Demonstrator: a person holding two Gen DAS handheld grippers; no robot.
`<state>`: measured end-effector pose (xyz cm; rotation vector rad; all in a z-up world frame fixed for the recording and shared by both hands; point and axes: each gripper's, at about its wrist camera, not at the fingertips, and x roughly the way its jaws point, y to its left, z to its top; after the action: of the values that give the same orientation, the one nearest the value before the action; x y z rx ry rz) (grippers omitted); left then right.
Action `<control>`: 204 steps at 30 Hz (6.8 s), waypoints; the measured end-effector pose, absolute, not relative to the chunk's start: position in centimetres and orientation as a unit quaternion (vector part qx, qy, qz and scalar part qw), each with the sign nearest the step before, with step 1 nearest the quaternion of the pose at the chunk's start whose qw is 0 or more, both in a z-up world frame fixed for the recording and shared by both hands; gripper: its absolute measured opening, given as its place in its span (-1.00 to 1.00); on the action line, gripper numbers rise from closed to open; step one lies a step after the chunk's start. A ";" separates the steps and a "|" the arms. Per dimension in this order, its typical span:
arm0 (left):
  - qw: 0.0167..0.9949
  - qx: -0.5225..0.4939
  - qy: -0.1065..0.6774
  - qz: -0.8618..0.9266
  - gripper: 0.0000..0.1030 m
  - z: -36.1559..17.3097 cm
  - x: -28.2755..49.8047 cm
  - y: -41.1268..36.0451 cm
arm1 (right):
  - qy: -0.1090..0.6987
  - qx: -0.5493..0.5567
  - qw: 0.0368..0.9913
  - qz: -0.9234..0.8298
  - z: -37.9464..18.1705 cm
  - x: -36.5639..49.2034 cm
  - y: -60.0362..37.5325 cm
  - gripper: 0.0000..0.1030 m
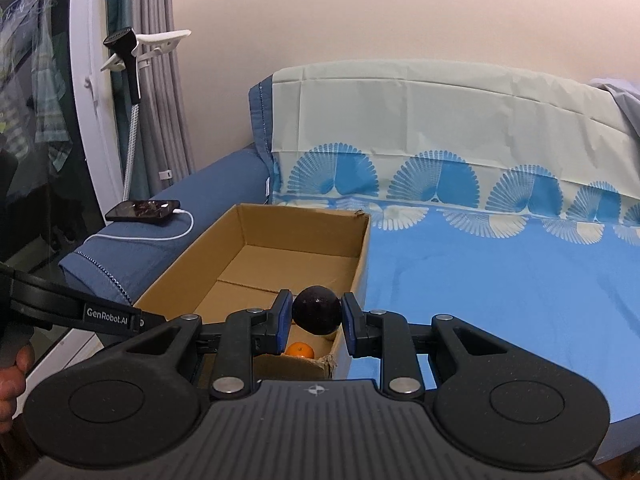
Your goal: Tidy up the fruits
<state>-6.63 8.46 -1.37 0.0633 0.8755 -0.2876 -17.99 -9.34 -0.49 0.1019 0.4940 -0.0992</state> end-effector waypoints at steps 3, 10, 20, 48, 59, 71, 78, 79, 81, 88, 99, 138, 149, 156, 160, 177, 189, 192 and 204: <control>0.895 0.028 0.424 -0.138 -0.50 -1.5 -6.3 8.5 | 0.247 0.048 0.966 -0.049 -0.6 -17.9 -9.3 -0.47; 0.892 0.020 0.429 -0.138 -0.50 -1.8 -5.6 8.6 | 0.259 0.047 0.964 -0.051 -1.0 -17.2 -9.5 -0.47; 0.891 0.028 0.434 -0.131 -0.50 -1.9 -3.5 8.9 | 0.271 0.035 0.961 -0.042 -1.4 -15.3 -8.9 -0.47; 0.887 0.040 0.450 -0.100 -0.50 -4.0 6.1 9.0 | 0.326 0.045 0.944 -0.001 -5.1 -4.3 -7.6 -0.47; 0.872 0.050 0.477 -0.096 -0.50 -6.8 9.4 8.2 | 0.354 0.046 0.934 0.009 -7.6 -1.0 -7.6 -0.47; 0.856 0.076 0.505 -0.081 -0.50 -10.2 12.4 7.3 | 0.386 0.041 0.921 0.018 -10.8 1.9 -7.8 -0.47; 0.844 0.093 0.522 -0.076 -0.50 -12.4 13.4 6.8 | 0.398 0.032 0.917 0.017 -12.3 3.0 -8.0 -0.47; 0.843 0.095 0.525 -0.076 -0.50 -12.6 13.5 6.8 | 0.400 0.031 0.916 0.016 -12.5 3.2 -8.1 -0.47; 0.840 0.099 0.528 -0.075 -0.50 -13.1 13.7 6.7 | 0.403 0.029 0.914 0.014 -12.9 3.4 -8.1 -0.47; 0.823 0.113 0.550 -0.089 0.32 -14.2 14.3 6.3 | 0.413 0.018 0.910 0.026 -13.6 3.8 -8.1 -0.22; 0.854 0.125 0.498 -0.083 0.99 -9.7 10.0 6.8 | 0.380 -0.021 0.925 0.000 -10.1 -1.0 -7.4 0.88; 0.898 0.110 0.421 -0.070 1.00 -2.3 -5.1 8.2 | 0.263 -0.016 0.963 -0.047 -3.2 -14.1 -5.2 0.99; 0.897 0.111 0.423 -0.068 1.00 -2.3 -4.8 8.2 | 0.262 -0.015 0.964 -0.048 -3.3 -14.1 -5.3 0.99; 0.896 0.113 0.424 -0.066 1.00 -2.4 -4.7 8.2 | 0.265 -0.013 0.963 -0.049 -3.4 -14.1 -5.3 0.99; 0.896 0.116 0.424 -0.065 1.00 -2.5 -4.7 8.1 | 0.266 -0.012 0.963 -0.049 -3.5 -14.0 -5.4 0.99; 0.892 0.126 0.429 -0.058 1.00 -3.3 -4.3 8.1 | 0.272 -0.010 0.961 -0.052 -3.7 -13.6 -5.4 0.99; 0.882 0.133 0.450 -0.042 1.00 -4.7 -3.6 8.0 | 0.274 -0.007 0.960 -0.057 -3.9 -13.4 -5.3 0.99; 0.880 0.124 0.456 -0.038 1.00 -4.8 -3.3 8.4 | 0.275 -0.006 0.960 -0.058 -3.9 -13.4 -5.3 0.99; 0.880 0.121 0.459 -0.030 1.00 -4.7 -3.5 8.3 | 0.276 -0.005 0.959 -0.059 -4.1 -13.2 -5.3 0.99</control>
<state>-3.53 8.33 -4.68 0.2520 0.9571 -0.0623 -13.25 -5.30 -4.10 -0.0095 0.5596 -0.1198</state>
